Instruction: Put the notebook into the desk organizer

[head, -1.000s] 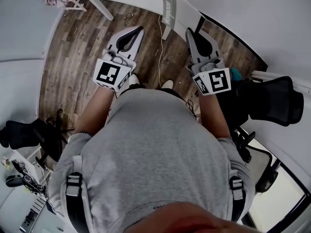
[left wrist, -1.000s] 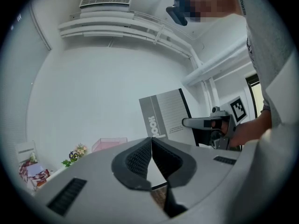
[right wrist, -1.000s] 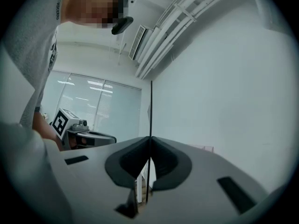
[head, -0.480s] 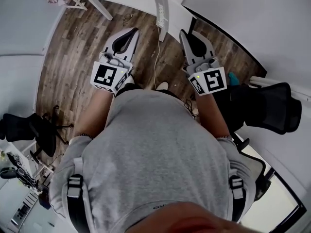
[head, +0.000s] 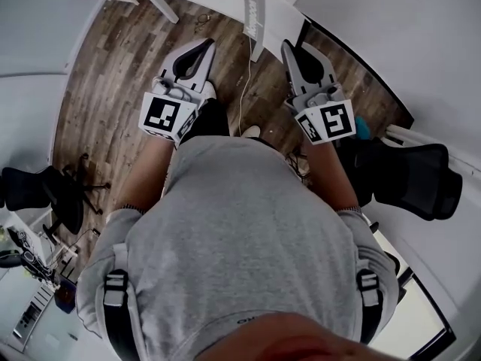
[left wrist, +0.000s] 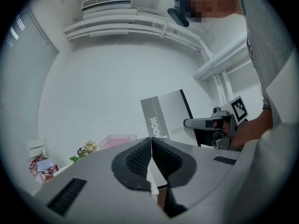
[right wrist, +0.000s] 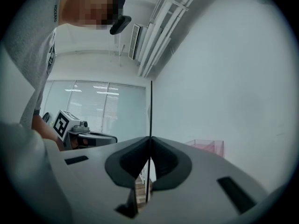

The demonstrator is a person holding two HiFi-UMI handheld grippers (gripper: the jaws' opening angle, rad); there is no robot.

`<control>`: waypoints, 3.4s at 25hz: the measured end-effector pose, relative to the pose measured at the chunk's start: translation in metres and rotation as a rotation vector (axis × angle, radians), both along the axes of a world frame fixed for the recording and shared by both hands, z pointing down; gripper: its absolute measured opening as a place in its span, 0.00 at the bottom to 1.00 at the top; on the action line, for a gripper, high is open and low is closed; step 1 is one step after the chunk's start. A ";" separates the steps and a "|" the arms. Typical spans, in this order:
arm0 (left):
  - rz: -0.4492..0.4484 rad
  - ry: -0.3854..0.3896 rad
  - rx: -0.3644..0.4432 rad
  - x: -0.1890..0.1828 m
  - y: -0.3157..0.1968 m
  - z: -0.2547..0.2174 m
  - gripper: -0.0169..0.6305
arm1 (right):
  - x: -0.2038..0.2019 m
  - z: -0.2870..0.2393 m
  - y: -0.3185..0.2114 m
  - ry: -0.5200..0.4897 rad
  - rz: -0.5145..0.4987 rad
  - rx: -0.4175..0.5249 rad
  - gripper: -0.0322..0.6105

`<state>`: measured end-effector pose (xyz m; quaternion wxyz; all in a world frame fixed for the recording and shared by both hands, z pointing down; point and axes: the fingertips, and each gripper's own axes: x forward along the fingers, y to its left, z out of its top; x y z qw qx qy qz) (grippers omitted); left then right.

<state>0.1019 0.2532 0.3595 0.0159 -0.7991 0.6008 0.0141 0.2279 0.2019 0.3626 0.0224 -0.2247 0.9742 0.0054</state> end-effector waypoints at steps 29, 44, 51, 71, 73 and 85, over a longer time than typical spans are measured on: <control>0.177 0.014 0.005 -0.188 -0.179 -0.001 0.06 | -0.192 0.009 -0.150 0.064 0.140 -0.049 0.07; 0.189 -0.025 0.016 -0.182 -0.302 -0.012 0.06 | -0.199 0.001 -0.274 0.016 0.115 -0.069 0.07; 0.176 -0.037 0.017 -0.173 -0.357 -0.022 0.06 | -0.191 -0.007 -0.329 -0.010 0.113 -0.085 0.07; 0.300 -0.053 0.001 -0.186 -0.450 -0.019 0.06 | -0.211 -0.003 -0.421 -0.037 0.145 -0.215 0.08; 0.330 -0.055 0.010 -0.194 -0.462 -0.024 0.06 | -0.216 -0.003 -0.435 -0.056 0.164 -0.255 0.08; 0.419 -0.026 0.054 -0.216 -0.508 -0.031 0.06 | -0.236 0.017 -0.478 -0.219 0.160 -0.594 0.08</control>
